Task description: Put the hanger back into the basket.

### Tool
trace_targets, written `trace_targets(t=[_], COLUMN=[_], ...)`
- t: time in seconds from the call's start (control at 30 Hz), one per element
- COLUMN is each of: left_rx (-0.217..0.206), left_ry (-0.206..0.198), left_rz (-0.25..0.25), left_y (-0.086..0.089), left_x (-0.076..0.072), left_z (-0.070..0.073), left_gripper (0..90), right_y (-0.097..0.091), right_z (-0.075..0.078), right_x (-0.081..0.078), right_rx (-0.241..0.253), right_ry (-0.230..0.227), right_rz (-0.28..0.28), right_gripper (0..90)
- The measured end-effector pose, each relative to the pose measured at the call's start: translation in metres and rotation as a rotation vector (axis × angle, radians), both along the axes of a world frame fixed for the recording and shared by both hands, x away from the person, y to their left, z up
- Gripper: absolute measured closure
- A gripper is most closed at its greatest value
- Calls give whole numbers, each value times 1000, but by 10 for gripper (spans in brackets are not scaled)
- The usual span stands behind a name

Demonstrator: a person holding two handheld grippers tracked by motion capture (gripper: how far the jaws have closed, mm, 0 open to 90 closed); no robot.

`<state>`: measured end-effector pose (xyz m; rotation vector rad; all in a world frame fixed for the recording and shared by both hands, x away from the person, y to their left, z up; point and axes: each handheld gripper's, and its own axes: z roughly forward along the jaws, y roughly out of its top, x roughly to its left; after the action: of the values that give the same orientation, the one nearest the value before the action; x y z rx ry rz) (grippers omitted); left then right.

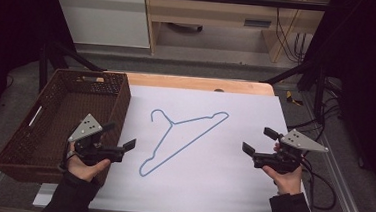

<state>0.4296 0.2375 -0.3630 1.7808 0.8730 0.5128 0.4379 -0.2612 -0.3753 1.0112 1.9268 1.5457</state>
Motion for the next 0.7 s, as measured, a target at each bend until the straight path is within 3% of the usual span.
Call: trace_targets(t=[0.37, 0.6, 0.7], left_rx=[31, 82, 114], left_ry=[-2, 49, 97], left_rz=[-38, -52, -70], left_y=[-26, -42, -51], left_x=[-5, 11, 24], left_z=[6, 1, -2], left_gripper=[61, 71, 80], right_y=[5, 14, 17], right_z=[1, 0, 0], right_x=[-1, 0, 1], right_rx=[-13, -40, -51], right_ry=[5, 20, 25], right_rz=[18, 25, 26], right_gripper=[53, 62, 63])
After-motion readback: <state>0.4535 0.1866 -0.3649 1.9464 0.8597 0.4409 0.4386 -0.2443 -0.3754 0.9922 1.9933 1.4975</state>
